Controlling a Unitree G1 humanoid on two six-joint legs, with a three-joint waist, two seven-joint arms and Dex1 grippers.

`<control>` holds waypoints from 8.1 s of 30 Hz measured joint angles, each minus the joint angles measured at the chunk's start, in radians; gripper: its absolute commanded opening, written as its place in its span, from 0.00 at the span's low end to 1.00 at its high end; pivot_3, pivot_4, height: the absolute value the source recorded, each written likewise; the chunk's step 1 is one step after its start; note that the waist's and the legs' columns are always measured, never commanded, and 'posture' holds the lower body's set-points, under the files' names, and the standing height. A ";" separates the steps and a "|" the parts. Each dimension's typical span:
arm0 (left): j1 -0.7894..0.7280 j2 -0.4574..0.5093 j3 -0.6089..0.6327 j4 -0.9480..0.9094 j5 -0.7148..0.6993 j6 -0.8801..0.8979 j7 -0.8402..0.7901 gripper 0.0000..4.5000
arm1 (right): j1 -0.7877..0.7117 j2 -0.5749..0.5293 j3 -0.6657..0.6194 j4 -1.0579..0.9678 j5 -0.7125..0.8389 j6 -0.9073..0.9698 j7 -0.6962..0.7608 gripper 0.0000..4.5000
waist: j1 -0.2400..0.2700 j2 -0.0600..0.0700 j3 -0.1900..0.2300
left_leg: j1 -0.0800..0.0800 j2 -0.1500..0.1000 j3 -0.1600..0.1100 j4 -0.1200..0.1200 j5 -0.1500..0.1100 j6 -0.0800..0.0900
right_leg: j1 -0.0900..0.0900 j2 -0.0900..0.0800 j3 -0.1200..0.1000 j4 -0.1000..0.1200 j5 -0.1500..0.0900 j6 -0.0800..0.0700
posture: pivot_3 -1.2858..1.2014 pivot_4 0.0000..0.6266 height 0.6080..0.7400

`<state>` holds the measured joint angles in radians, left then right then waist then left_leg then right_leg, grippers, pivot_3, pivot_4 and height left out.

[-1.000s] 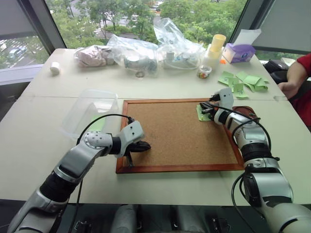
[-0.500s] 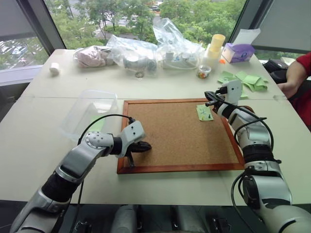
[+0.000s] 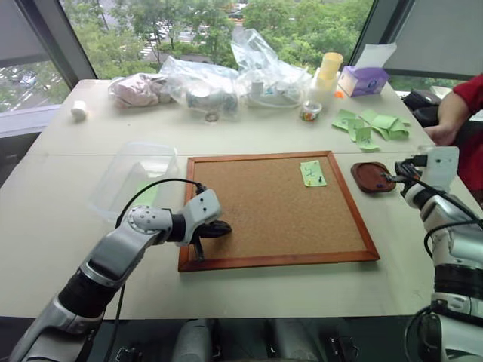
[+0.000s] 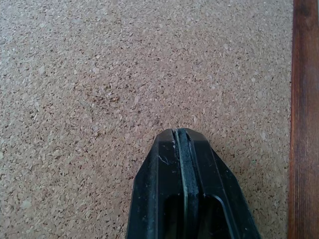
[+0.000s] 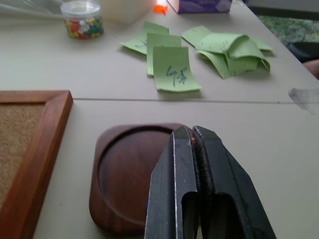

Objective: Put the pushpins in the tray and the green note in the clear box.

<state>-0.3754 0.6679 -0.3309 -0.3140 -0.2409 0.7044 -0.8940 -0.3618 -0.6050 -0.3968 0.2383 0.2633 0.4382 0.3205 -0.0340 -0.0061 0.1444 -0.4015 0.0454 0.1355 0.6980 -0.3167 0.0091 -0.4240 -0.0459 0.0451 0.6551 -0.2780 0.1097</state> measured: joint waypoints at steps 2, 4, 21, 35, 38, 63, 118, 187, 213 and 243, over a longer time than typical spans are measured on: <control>-0.009 0.006 -0.001 0.012 0.002 -0.011 -0.014 0.00 | 0.007 0.001 -0.001 0.003 0.003 0.008 0.001 0.00 | -0.004 0.000 0.000 | 0.001 0.000 0.000 0.000 0.000 0.000 | 0.001 0.000 0.000 0.000 0.000 0.000 | 0.52 0.24 0.91; -0.019 0.008 -0.002 0.027 0.003 -0.019 -0.026 0.00 | 0.001 0.002 0.001 0.018 0.005 0.005 0.008 0.00 | -0.005 0.000 0.000 | 0.001 0.000 0.000 0.000 0.000 0.000 | 0.001 0.000 0.000 0.000 0.000 0.000 | 0.52 0.24 0.91; -0.018 0.005 -0.006 0.037 0.014 -0.037 -0.036 0.00 | -0.132 0.024 0.079 0.307 -0.016 -0.121 0.081 0.88 | -0.008 0.000 0.000 | 0.003 0.000 0.000 0.000 0.000 0.000 | 0.003 0.000 0.000 0.000 0.000 0.000 | 0.52 0.24 0.91; -0.013 -0.001 -0.007 0.038 0.013 -0.034 -0.022 0.00 | -0.120 0.024 0.045 0.172 0.060 -0.136 0.115 0.99 | -0.007 0.001 0.000 | 0.011 0.000 -0.001 -0.003 0.000 0.000 | 0.012 0.000 0.000 -0.003 0.000 0.000 | 0.52 0.24 0.91; -0.013 -0.002 -0.008 0.038 0.013 -0.034 -0.022 0.00 | -0.057 0.023 0.075 -0.014 0.096 -0.094 0.179 0.99 | -0.006 0.001 0.000 | 0.011 0.000 -0.001 -0.003 0.000 0.000 | 0.013 0.000 0.000 -0.004 0.000 0.000 | 0.52 0.24 0.91; -0.014 -0.006 -0.010 0.039 0.014 -0.034 -0.016 0.00 | -0.038 0.163 0.254 0.063 -0.027 -0.150 0.133 0.71 | -0.006 0.001 0.000 | 0.012 0.000 -0.001 -0.003 0.000 0.000 | 0.013 0.000 0.000 -0.004 0.000 0.000 | 0.52 0.24 0.91; -0.013 -0.004 -0.019 0.034 0.019 -0.015 -0.011 0.00 | -0.099 0.090 0.073 0.260 -0.043 -0.191 -0.048 0.99 | -0.008 0.001 0.000 | 0.012 0.000 -0.001 -0.004 0.000 0.000 | 0.013 -0.001 0.000 -0.005 -0.001 -0.001 | 0.52 0.24 0.91; -0.010 -0.003 -0.023 0.033 0.024 -0.023 -0.005 0.00 | 0.004 0.170 0.317 -0.170 -0.053 -0.147 0.231 0.02 | -0.006 0.000 -0.001 | 0.013 0.000 -0.001 -0.006 -0.001 0.001 | 0.013 -0.002 -0.001 -0.006 -0.002 -0.004 | 0.52 0.24 0.91; -0.352 -0.500 0.502 0.346 -0.536 0.387 0.236 0.98 | -0.068 -0.010 0.318 -0.492 0.045 0.036 0.400 0.00 | 0.019 -0.006 0.005 | 0.008 -0.002 -0.002 -0.005 -0.002 0.003 | 0.011 -0.003 -0.002 -0.008 0.000 0.000 | 0.52 0.24 0.91; -0.681 -0.719 0.539 1.083 -0.424 0.066 0.173 0.02 | -0.047 -0.003 0.333 -0.637 0.077 0.124 0.339 0.00 | 0.021 -0.008 0.008 | -0.007 -0.004 -0.003 -0.002 -0.001 0.002 | -0.004 -0.002 -0.002 -0.007 0.000 0.000 | 0.52 0.24 0.91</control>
<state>-1.0560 -0.0509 0.2083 0.7690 -0.6650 0.7700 -0.7207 -0.4090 -0.6083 -0.0634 -0.3990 0.3400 0.5621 0.6594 -0.0127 -0.0143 0.1522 -0.4086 0.0411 0.1328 0.6960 -0.3177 0.0106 -0.4279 -0.0475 0.0428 0.6480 -0.2781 0.1101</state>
